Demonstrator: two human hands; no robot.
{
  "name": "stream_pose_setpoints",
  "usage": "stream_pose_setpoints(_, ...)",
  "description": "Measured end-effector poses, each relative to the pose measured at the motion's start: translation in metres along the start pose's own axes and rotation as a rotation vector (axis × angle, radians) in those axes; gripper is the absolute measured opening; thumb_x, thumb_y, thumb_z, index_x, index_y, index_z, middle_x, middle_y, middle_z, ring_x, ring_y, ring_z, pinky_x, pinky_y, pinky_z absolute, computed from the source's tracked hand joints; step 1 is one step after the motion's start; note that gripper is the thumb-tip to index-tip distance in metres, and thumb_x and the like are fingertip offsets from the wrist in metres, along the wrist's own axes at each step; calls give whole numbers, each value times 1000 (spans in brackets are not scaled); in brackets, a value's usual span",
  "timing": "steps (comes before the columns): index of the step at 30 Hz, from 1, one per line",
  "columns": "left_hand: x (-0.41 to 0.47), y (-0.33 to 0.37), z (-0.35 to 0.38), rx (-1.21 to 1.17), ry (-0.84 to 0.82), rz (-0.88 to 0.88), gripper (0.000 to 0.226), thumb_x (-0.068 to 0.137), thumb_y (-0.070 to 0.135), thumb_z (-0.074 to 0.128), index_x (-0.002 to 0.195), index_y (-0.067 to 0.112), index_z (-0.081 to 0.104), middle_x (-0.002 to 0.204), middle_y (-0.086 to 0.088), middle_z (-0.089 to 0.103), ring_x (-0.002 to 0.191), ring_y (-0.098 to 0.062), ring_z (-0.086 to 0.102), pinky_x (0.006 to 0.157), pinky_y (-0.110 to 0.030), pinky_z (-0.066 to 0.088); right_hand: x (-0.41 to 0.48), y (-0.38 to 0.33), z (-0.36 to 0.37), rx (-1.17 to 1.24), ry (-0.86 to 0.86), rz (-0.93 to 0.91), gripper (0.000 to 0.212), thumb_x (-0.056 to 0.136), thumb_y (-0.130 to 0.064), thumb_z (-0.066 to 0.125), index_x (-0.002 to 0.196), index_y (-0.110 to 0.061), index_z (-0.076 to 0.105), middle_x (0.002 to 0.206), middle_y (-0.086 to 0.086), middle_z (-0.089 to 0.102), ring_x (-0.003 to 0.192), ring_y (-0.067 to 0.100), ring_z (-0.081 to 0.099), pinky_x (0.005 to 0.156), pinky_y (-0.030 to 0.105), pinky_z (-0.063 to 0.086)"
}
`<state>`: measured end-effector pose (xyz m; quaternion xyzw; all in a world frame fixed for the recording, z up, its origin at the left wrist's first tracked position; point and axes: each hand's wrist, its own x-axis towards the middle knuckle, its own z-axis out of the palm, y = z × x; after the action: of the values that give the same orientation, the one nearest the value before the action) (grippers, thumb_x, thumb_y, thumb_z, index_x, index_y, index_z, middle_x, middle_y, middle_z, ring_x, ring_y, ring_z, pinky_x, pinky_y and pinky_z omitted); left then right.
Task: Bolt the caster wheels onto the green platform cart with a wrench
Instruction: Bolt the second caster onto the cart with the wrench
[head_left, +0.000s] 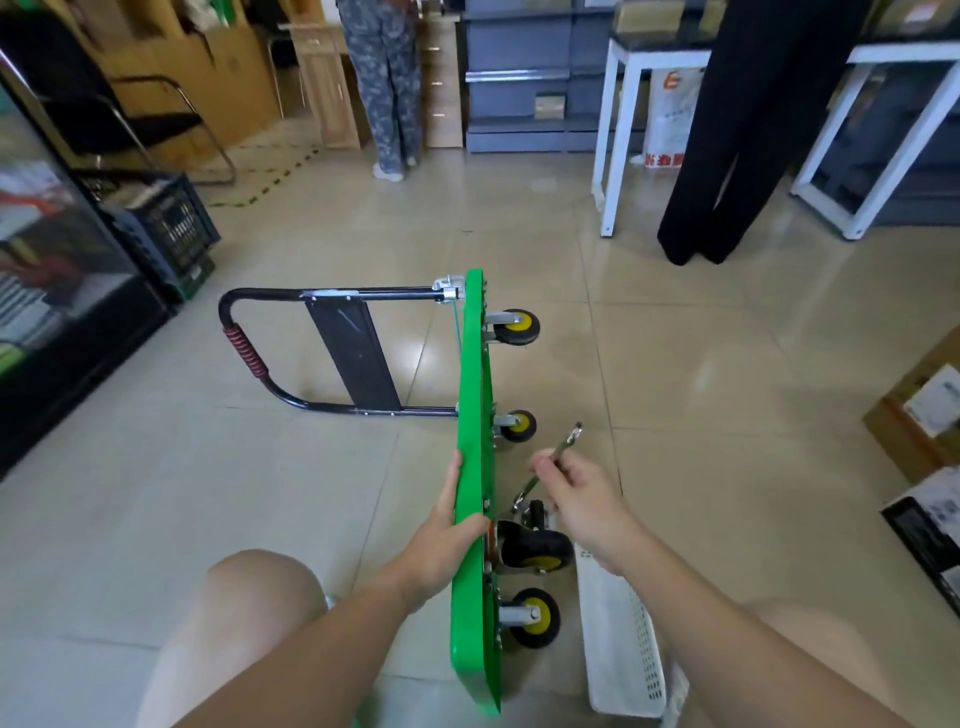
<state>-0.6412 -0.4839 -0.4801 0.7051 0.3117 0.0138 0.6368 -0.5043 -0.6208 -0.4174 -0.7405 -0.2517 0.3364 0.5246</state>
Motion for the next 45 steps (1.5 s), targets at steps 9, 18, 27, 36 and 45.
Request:
stream_pose_setpoints(9,-4,-1,2,-10,51,-53,87,103,27,55,154,65,-5,125,14,63,109,-21,69,74,-23,58,5,-4,8,-157,57,-63,20,97,-10,60,92,-28,69,99,5,64,79,12,62,81,25,52)
stream_pose_setpoints(18,-15,0,5,-64,71,-55,78,109,30,50,154,65,-3,140,18,55,106,-13,67,65,-11,51,1,-13,19,-290,67,-116,21,92,-12,68,93,-33,69,98,-18,68,89,-15,60,79,8,44)
stream_pose_setpoints(27,-24,4,7,-44,75,-37,76,109,25,48,158,56,-1,139,14,56,102,-8,66,67,-8,48,-3,-8,32,-419,14,-168,23,89,-14,72,94,-36,69,99,-22,64,95,-21,55,78,0,39)
stream_pose_setpoints(36,-25,10,10,-71,64,-33,67,110,18,44,159,51,12,160,10,41,139,-12,49,96,-12,43,-2,-18,43,-326,-14,-229,23,92,-7,68,92,-30,63,59,-34,58,60,-9,56,60,6,39)
stream_pose_setpoints(45,-26,2,10,-26,73,8,65,112,22,38,158,56,7,167,15,26,152,-11,30,129,-38,19,58,-35,34,-243,-28,-23,4,95,-16,64,98,-17,66,97,1,72,74,15,68,76,35,62)
